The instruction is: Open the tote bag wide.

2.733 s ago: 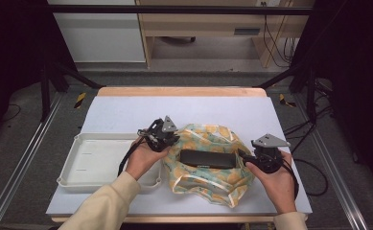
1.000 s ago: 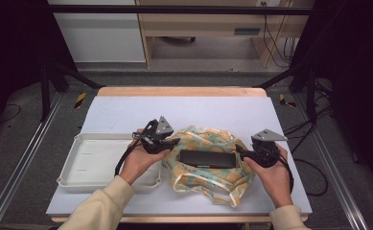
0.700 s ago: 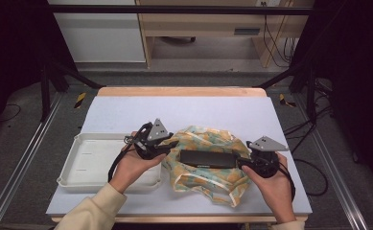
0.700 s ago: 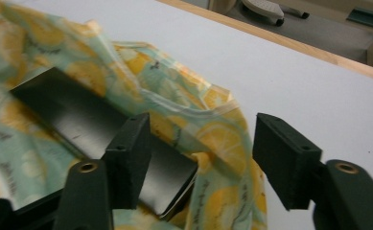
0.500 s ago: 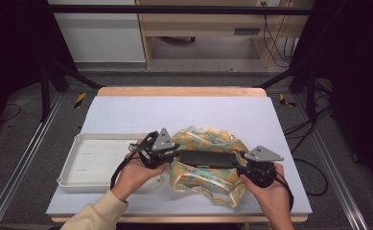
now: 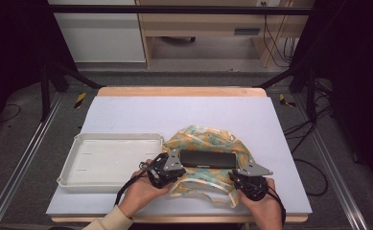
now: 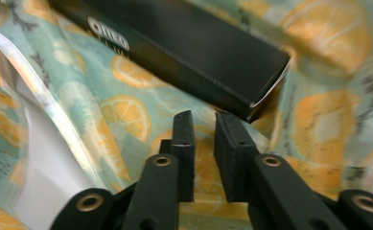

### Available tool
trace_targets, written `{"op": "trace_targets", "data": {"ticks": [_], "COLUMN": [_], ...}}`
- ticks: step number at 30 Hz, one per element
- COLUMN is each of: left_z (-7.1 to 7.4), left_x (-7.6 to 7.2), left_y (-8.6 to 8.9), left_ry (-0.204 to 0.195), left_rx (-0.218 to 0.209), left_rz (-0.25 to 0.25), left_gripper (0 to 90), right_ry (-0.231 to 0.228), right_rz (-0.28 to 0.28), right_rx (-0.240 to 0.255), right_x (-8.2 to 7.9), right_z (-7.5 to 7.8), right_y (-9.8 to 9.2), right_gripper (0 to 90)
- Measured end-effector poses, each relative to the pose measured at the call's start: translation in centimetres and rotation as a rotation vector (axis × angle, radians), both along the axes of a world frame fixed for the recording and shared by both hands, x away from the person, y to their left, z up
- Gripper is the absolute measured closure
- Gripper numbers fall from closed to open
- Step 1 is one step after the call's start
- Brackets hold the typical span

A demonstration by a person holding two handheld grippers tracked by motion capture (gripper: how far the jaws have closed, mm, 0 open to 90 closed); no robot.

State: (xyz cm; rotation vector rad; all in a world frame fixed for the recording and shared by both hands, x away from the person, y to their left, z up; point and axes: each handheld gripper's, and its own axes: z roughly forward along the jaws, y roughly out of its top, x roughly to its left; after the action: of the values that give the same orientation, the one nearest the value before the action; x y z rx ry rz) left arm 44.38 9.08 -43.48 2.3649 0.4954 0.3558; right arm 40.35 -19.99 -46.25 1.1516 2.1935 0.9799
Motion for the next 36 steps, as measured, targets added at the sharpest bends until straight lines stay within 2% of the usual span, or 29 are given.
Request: {"op": "trace_targets", "data": {"ticks": [6, 12, 15, 20, 22, 25, 30, 33, 36], "left_z": [-0.9, -1.9, -2.1, -2.2, -2.3, -2.3, -2.5, -2.5, -2.5], "left_x": [-0.2, -0.6, -0.5, -0.6, -0.5, -0.5, -0.5, -0.5, -0.5], "left_y": [-0.6, -1.2, -1.3, -1.5, -1.5, -1.6, -1.7, -1.5, -1.3], "left_ry": [0.055, 0.065, 0.067, 0.068, 0.068, 0.071, 0.084, 0.088, 0.088], "left_rx": [0.013, 0.040, 0.044, 0.057, 0.058, 0.059, 0.056, 0.048, 0.045], "left_rz": [0.013, 0.032, 0.034, 0.028, 0.032, 0.028, 0.024, 0.024, 0.026], "left_gripper": [90.0, 90.0, 90.0, 90.0, 90.0, 90.0, 90.0, 90.0, 90.0], "right_ry": [0.070, 0.094, 0.078, -0.008, -0.045, -0.054, -0.001, 0.053, 0.088], "right_rz": [0.016, 0.036, 0.046, 0.030, 0.008, -0.013, -0.017, -0.019, -0.025], "right_rx": [-0.048, -0.074, -0.056, -0.042, -0.037, -0.011, -0.008, -0.005, -0.022], "right_x": [0.4, 0.4, 0.0, -0.2, 0.7, 3.0, 7.3, 9.0, 10.4], "right_z": [-1.2, -1.3, -0.6, 2.3, 3.5, 4.3, 3.3, 2.3, 1.4], "right_y": [0.3, 0.1, -0.1, -1.0, -1.6, -2.2, -2.4, -2.4, -2.3], "right_gripper": [86.0, 88.5, 89.3, 90.0, 90.0, 90.0, 90.0, 90.0, 90.0]}}
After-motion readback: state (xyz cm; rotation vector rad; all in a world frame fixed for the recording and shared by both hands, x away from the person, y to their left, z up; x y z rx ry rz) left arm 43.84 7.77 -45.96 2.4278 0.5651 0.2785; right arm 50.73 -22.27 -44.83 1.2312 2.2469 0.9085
